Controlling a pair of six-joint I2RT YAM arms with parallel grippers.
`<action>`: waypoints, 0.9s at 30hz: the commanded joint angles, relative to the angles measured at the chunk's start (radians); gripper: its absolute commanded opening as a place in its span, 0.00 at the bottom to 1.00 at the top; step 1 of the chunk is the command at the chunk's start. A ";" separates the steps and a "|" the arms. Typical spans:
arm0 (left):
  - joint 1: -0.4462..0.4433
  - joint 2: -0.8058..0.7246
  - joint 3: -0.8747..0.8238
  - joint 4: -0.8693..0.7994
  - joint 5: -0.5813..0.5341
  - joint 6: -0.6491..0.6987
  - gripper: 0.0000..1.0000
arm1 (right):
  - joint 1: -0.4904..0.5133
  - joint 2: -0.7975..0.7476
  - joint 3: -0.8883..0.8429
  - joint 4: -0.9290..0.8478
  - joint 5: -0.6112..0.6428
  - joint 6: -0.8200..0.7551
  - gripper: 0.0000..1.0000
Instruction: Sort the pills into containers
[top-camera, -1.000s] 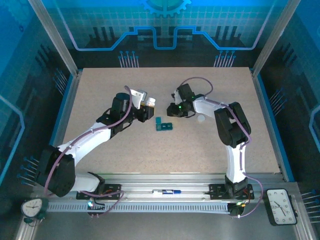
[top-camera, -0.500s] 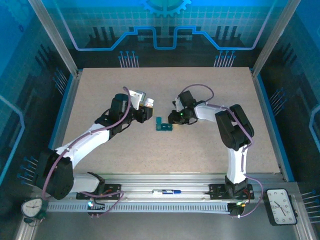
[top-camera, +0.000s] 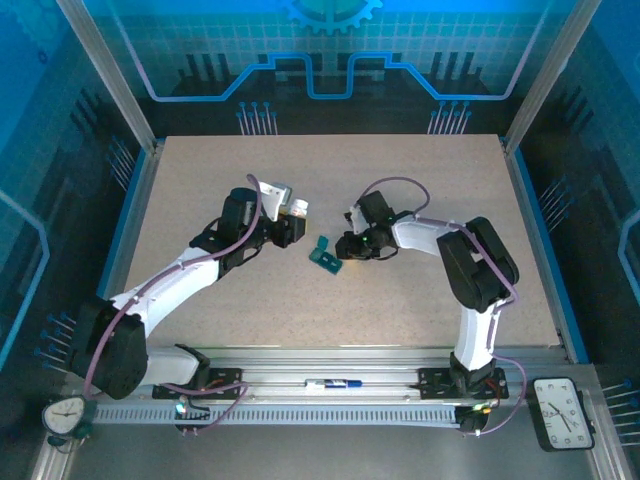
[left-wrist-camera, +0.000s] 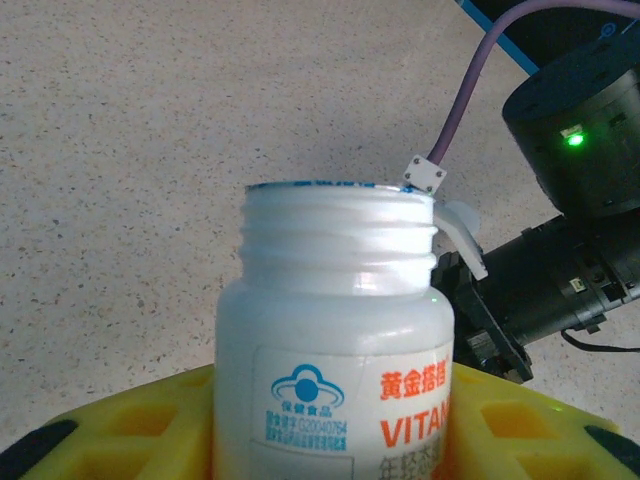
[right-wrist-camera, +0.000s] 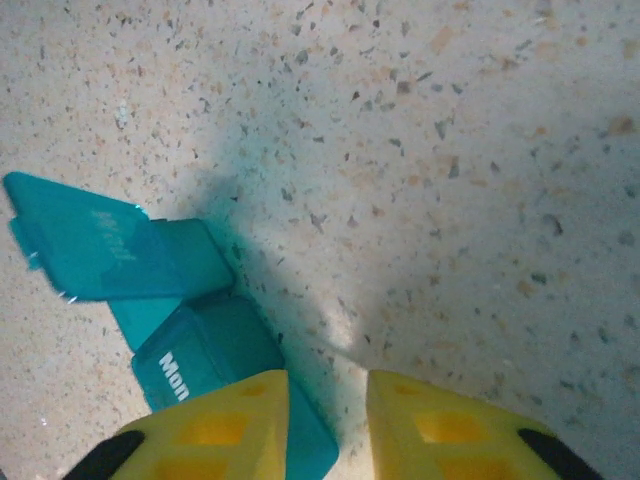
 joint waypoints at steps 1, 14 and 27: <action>0.007 0.011 0.013 -0.031 0.052 0.015 0.13 | -0.005 -0.078 -0.022 0.015 0.013 -0.001 0.35; 0.005 0.049 0.076 -0.187 0.104 0.083 0.10 | 0.024 -0.206 -0.118 0.039 0.180 -0.050 0.64; 0.003 0.125 0.137 -0.396 0.060 0.165 0.10 | 0.107 -0.175 -0.112 0.028 0.279 -0.082 0.70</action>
